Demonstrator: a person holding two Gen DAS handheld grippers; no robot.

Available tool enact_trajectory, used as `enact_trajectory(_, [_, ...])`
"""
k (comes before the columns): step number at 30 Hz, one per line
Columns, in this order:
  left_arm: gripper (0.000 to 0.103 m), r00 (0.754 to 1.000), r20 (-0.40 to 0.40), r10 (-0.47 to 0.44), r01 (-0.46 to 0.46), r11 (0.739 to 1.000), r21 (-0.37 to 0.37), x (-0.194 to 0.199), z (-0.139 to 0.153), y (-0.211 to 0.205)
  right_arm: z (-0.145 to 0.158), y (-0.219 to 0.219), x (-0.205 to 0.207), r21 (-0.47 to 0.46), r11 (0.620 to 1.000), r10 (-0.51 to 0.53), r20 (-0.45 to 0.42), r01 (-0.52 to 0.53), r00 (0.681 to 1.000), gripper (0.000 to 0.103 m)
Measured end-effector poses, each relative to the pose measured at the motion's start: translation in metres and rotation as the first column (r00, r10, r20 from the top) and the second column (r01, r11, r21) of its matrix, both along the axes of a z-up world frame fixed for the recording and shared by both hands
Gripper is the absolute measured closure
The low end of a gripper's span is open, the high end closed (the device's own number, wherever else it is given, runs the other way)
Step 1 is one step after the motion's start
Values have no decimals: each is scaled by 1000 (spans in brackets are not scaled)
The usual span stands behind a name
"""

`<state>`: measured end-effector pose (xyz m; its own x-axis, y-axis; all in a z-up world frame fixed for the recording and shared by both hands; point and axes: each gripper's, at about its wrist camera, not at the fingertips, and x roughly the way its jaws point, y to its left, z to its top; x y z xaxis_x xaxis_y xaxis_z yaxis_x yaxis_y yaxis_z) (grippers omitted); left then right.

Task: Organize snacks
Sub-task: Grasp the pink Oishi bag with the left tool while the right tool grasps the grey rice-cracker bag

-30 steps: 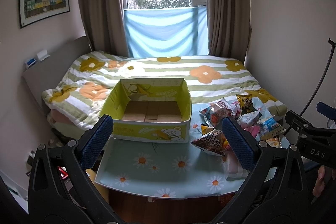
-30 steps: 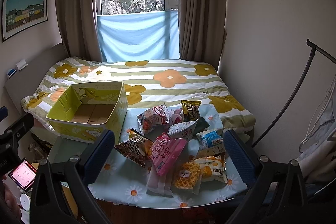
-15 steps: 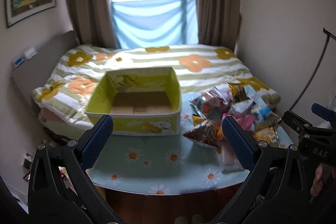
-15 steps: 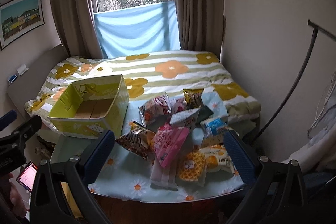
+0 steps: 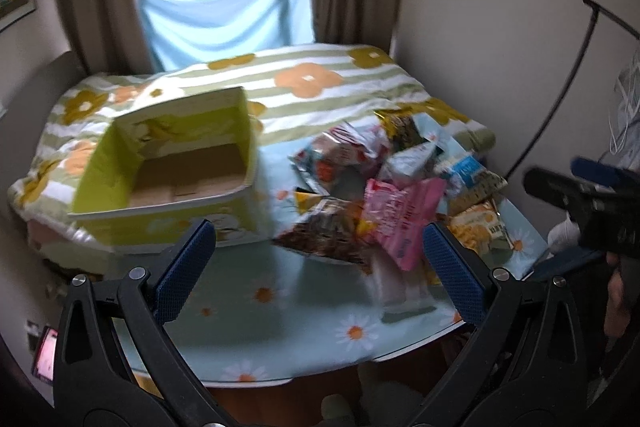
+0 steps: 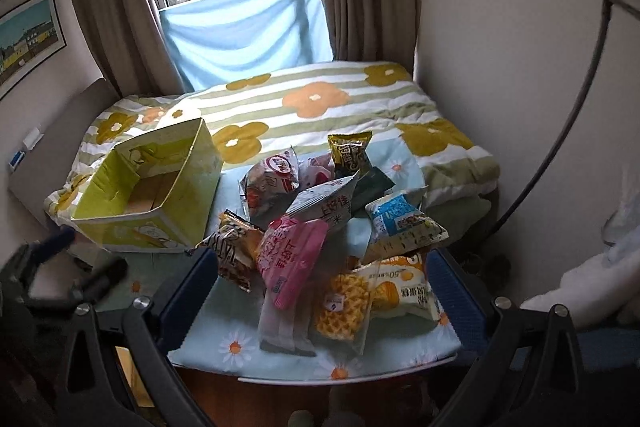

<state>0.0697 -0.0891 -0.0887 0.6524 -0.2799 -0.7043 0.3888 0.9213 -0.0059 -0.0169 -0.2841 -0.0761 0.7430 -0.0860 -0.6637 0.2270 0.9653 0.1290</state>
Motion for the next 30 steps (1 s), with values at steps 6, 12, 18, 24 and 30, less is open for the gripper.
enact_trajectory(6, [0,997,-48,-60,61,998,20,23,-31,-59,-19,-52,54,135,987,89,-49,-82,995,0])
enact_trajectory(12, [0,992,-89,-91,99,991,89,50,-74,-114,-48,-90,115,251,951,209,-103,-178,972,0])
enact_trajectory(18, [0,989,-136,-57,72,991,111,77,-114,-136,-87,-100,170,369,897,318,-154,-244,936,0])
enact_trajectory(24, [0,989,-136,-62,82,985,150,93,-135,-158,-121,-100,203,455,858,359,-204,-236,911,0])
enact_trajectory(30, [0,985,-145,-88,114,977,179,103,-150,-168,-121,-97,222,395,883,362,-232,-252,903,0])
